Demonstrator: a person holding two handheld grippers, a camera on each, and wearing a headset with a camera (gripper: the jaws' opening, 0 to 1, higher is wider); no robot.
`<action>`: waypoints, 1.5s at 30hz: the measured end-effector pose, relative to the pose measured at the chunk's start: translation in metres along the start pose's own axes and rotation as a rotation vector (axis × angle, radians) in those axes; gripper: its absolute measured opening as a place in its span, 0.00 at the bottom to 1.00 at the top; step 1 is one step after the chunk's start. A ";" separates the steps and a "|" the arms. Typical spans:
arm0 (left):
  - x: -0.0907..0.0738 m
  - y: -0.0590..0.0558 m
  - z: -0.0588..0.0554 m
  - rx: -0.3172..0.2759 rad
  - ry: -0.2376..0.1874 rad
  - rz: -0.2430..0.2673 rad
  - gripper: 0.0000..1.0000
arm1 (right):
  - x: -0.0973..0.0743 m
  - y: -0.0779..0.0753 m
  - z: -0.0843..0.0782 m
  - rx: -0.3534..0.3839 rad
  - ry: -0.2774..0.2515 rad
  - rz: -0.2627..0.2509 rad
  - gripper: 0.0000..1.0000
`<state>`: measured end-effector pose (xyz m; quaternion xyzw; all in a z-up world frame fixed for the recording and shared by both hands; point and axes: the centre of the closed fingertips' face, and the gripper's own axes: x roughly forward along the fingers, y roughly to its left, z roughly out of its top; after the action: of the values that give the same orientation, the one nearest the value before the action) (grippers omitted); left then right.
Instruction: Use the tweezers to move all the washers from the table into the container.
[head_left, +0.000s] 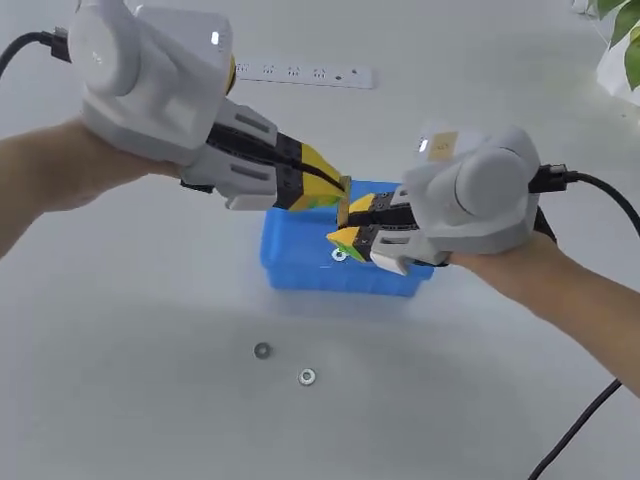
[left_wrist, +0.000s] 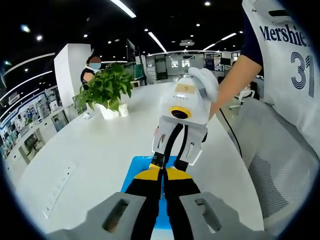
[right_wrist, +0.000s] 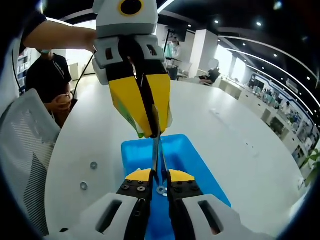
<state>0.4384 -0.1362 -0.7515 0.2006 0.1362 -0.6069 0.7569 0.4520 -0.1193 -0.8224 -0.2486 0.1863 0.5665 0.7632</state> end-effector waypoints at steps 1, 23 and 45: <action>-0.002 -0.001 0.001 0.003 -0.001 0.002 0.05 | -0.001 0.001 0.001 -0.003 -0.003 0.000 0.12; -0.040 -0.029 0.042 0.069 -0.082 0.086 0.05 | -0.030 0.026 0.050 -0.134 -0.067 0.002 0.09; -0.028 -0.107 0.005 -0.026 -0.066 0.027 0.06 | -0.029 0.111 0.013 -0.082 -0.032 0.109 0.09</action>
<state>0.3277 -0.1340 -0.7491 0.1724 0.1163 -0.6012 0.7716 0.3369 -0.1082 -0.8144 -0.2601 0.1637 0.6184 0.7233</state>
